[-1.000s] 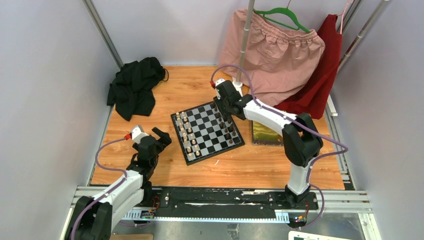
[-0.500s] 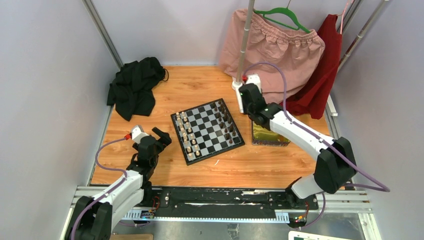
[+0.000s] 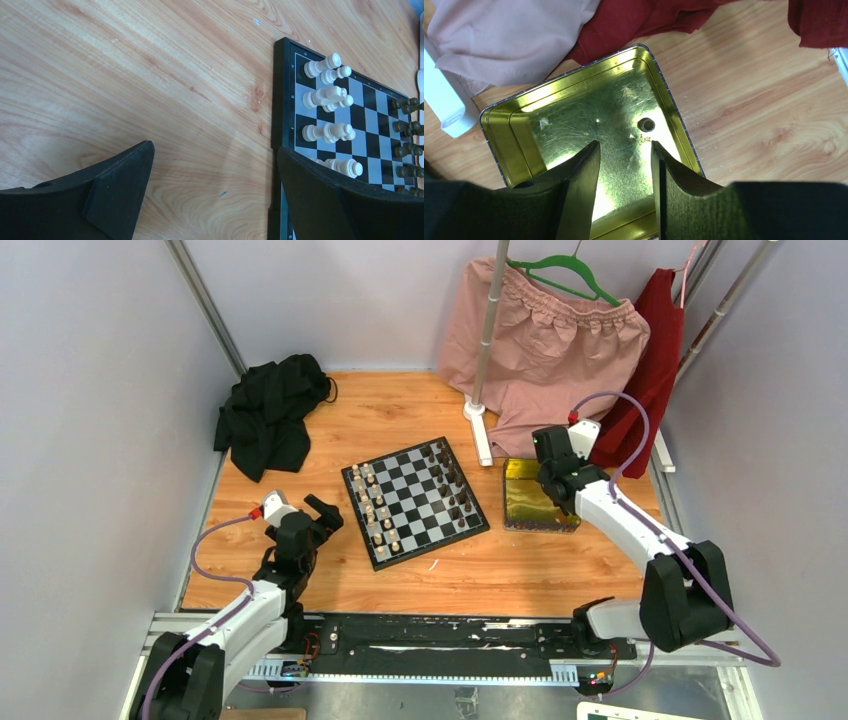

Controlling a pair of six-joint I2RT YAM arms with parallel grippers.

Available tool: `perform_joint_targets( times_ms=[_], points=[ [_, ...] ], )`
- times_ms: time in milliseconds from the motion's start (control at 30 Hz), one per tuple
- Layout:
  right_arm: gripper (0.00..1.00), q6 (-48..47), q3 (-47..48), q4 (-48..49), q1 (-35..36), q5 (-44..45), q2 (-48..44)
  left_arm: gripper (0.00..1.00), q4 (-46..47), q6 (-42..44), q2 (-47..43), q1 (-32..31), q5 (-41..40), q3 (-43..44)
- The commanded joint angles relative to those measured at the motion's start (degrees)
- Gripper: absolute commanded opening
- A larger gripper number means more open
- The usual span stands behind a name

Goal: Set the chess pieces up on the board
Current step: Pick up the chess piece from the storage box.

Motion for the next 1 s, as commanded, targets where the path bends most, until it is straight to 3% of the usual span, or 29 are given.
perform_joint_targets(
  times_ms=[0,967],
  points=[
    [0.45,5.3,-2.0,0.8,-2.4,-0.1,0.1,1.0,1.3,0.0,0.0,0.2,-0.1,0.6],
    [0.43,6.5,-3.2,5.1,-7.7,-2.4,10.5,1.0,2.0,-0.2,1.4,0.2,0.1,0.7]
  ],
)
